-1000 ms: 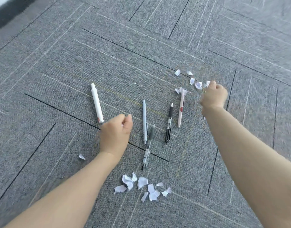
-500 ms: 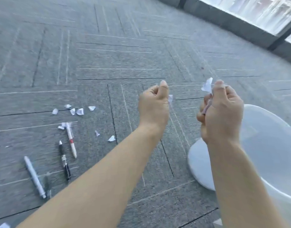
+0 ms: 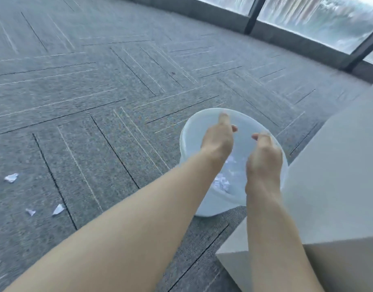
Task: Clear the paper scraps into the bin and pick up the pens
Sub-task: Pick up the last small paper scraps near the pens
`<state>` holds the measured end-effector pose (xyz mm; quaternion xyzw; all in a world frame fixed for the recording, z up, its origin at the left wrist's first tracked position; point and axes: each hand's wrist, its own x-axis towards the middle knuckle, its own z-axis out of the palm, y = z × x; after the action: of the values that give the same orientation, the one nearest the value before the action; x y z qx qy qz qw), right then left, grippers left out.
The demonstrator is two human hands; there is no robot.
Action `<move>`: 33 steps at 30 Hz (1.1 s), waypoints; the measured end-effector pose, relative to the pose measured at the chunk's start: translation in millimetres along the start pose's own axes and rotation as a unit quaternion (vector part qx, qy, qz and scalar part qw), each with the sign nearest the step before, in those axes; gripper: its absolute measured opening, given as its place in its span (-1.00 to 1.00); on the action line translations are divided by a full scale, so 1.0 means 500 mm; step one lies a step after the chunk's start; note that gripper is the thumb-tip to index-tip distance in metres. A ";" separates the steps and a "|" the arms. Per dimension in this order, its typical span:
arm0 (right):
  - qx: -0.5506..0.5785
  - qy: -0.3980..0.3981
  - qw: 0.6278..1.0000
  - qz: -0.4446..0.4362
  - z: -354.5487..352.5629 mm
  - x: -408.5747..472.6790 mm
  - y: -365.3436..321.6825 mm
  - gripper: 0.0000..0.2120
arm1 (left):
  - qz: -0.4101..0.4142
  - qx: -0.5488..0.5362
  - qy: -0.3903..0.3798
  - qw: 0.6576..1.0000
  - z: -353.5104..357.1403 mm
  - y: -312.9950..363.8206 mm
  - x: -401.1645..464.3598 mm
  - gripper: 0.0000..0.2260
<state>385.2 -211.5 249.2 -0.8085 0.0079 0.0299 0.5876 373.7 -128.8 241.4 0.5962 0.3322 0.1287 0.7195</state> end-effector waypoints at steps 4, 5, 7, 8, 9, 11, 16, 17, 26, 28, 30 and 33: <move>0.073 0.007 0.996 -0.047 0.030 -0.020 -0.026 -0.67 | 0.048 -0.114 0.046 0.991 -0.057 0.002 -0.014 -0.49; 0.093 -0.002 0.993 -0.072 0.047 -0.033 -0.034 -0.70 | 0.064 -0.146 0.060 0.985 -0.080 0.001 -0.021 -0.51; 0.132 -0.056 0.982 -0.125 0.096 -0.073 -0.045 -0.75 | 0.108 -0.180 0.100 0.973 -0.139 -0.009 -0.035 -0.54; 0.146 -0.096 0.974 -0.146 0.127 -0.096 -0.044 -0.77 | 0.128 -0.176 0.127 0.968 -0.176 -0.019 -0.043 -0.56; 0.154 -0.142 0.965 -0.160 0.163 -0.125 -0.040 -0.79 | 0.145 -0.168 0.160 0.962 -0.217 -0.035 -0.053 -0.59; 0.149 -0.236 0.947 -0.160 0.246 -0.191 -0.012 -0.82 | 0.141 -0.142 0.223 0.954 -0.312 -0.086 -0.070 -0.66; -0.063 -0.465 0.863 -0.185 0.464 -0.366 0.144 -0.84 | -0.003 0.046 0.378 0.925 -0.588 -0.296 -0.127 -0.83; -0.141 -0.494 0.827 -0.227 0.503 -0.394 0.180 -0.79 | -0.044 0.091 0.393 0.914 -0.636 -0.331 -0.150 -0.85; -0.419 -0.551 0.580 -0.428 0.791 -0.522 0.267 -0.44 | -0.232 0.354 0.391 0.817 -0.942 -0.518 -0.276 -0.55; -0.446 -0.573 0.556 -0.405 0.839 -0.535 0.264 -0.38 | -0.228 0.384 0.342 0.826 -0.973 -0.525 -0.264 -0.43; -0.438 -0.583 0.557 -0.398 0.867 -0.550 0.269 -0.41 | -0.204 0.416 0.309 0.830 -0.993 -0.523 -0.245 -0.42; -0.389 -0.561 0.561 -0.469 0.875 -0.576 0.292 -0.56 | -0.146 0.451 0.295 0.830 -1.009 -0.523 -0.218 -0.63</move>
<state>73.9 152.8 -7.2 -0.6690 -0.7156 0.1980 0.0335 -81.2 130.4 -4.7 0.7326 0.6328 0.0276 0.2494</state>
